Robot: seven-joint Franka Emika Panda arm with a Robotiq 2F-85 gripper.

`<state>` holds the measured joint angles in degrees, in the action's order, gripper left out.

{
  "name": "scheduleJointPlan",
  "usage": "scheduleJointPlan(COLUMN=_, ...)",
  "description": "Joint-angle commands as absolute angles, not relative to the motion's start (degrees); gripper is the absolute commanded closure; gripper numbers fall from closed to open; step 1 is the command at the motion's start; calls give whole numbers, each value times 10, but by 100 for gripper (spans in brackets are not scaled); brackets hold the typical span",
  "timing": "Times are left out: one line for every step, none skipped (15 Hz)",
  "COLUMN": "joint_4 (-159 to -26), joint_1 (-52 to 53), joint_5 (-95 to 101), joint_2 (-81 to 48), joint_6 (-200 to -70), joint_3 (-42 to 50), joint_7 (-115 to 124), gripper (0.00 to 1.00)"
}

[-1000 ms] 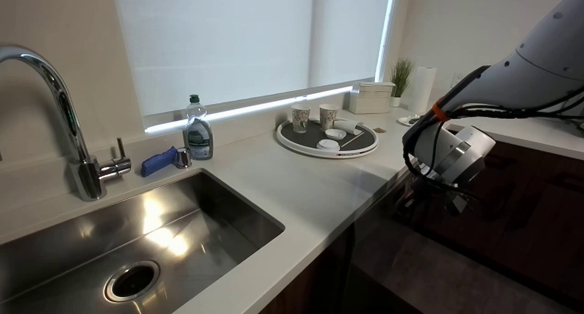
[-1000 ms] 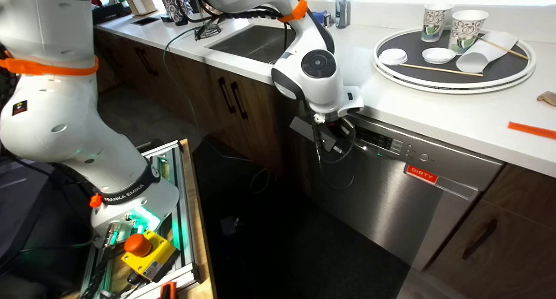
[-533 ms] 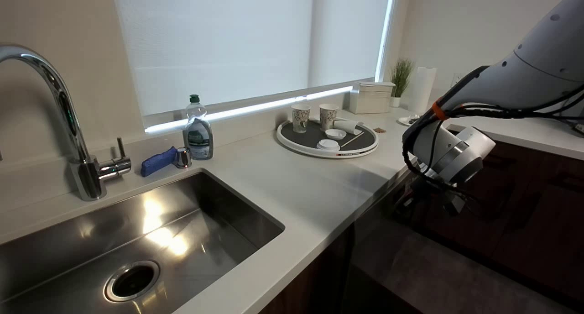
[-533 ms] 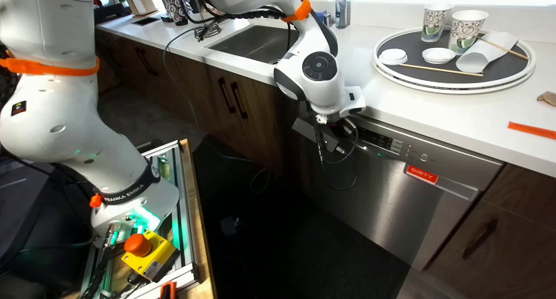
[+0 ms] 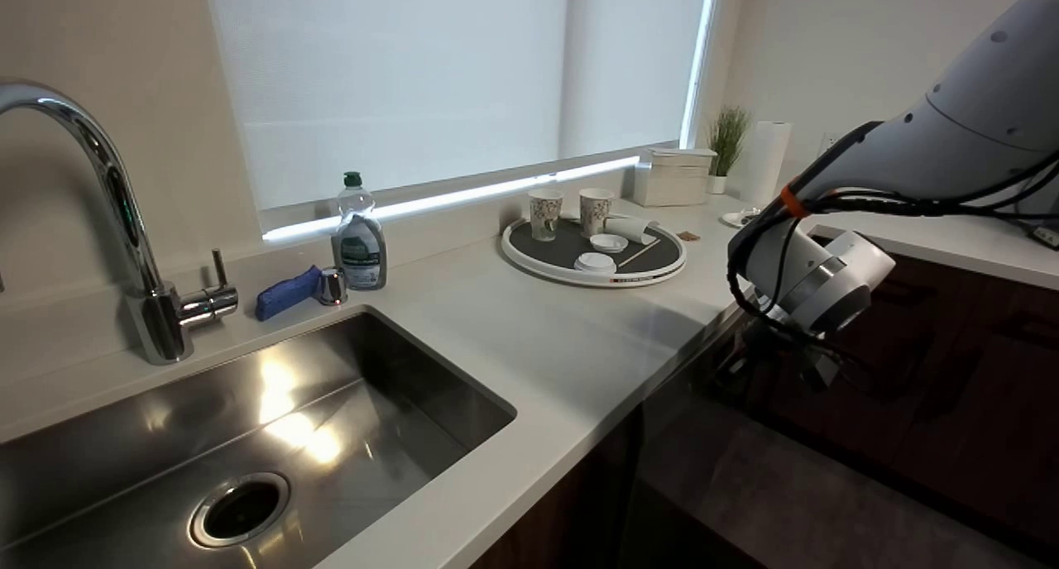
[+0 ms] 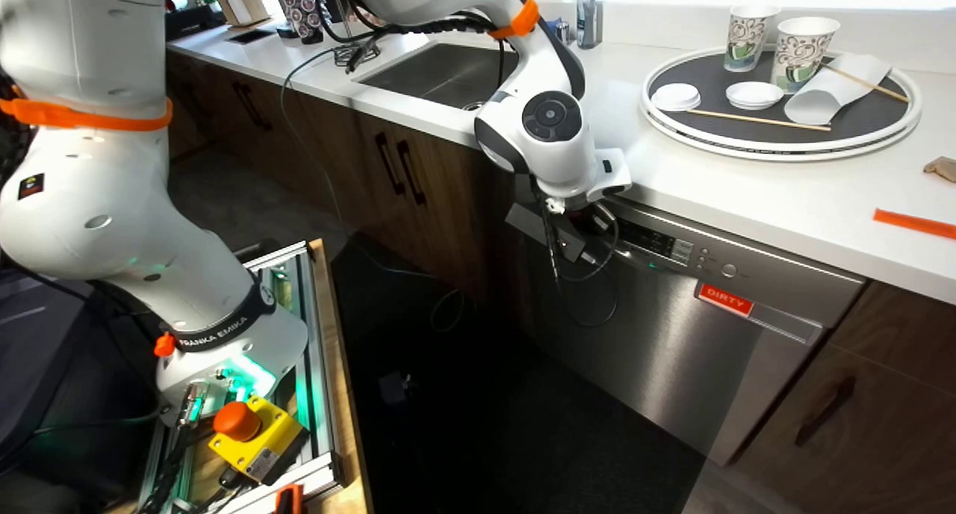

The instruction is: Press a button on the dishwasher

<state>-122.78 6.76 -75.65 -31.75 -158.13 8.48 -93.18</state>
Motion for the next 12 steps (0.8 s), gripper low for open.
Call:
scheduleJointPlan(joint_4=-1212, joint_1=61, joint_5=-781, joint_2=-332, joint_6=-1586, joint_3=74, joint_7=-954, gripper=100)
scheduleJointPlan(joint_4=-1211, joint_1=61, joint_5=-780, joint_2=-333, joint_6=-1585, joint_3=74, joint_7=-953, gripper=100)
scheduleJointPlan(joint_4=-1210, joint_1=61, joint_5=-779, joint_2=-333, joint_6=-1585, joint_3=73, joint_7=-953, gripper=100)
scheduleJointPlan(joint_4=-1208, joint_1=61, joint_5=-779, joint_2=-334, joint_6=-1586, joint_3=72, joint_7=-952, gripper=100)
scheduleJointPlan(joint_4=-1206, joint_1=61, joint_5=-782, joint_2=-335, joint_6=-1587, joint_3=71, joint_7=-954, gripper=100)
scheduleJointPlan(joint_4=-1204, joint_1=60, joint_5=-783, joint_2=-336, joint_6=-1587, joint_3=70, joint_7=-955, gripper=100)
scheduleJointPlan(joint_4=-1202, joint_1=60, joint_5=-784, joint_2=-337, joint_6=-1588, joint_3=70, joint_7=-955, gripper=100)
scheduleJointPlan(joint_4=-1202, joint_1=59, joint_5=-784, joint_2=-337, joint_6=-1588, joint_3=70, joint_7=-956, gripper=100)
scheduleJointPlan(joint_4=-1201, joint_1=59, joint_5=-785, joint_2=-338, joint_6=-1587, joint_3=69, joint_7=-956, gripper=100)
scheduleJointPlan(joint_4=-1200, joint_1=58, joint_5=-785, joint_2=-339, joint_6=-1587, joint_3=69, joint_7=-956, gripper=100)
scheduleJointPlan(joint_4=-1200, joint_1=58, joint_5=-785, joint_2=-340, joint_6=-1587, joint_3=69, joint_7=-955, gripper=100)
scheduleJointPlan(joint_4=-1199, joint_1=58, joint_5=-784, joint_2=-340, joint_6=-1587, joint_3=69, joint_7=-955, gripper=100)
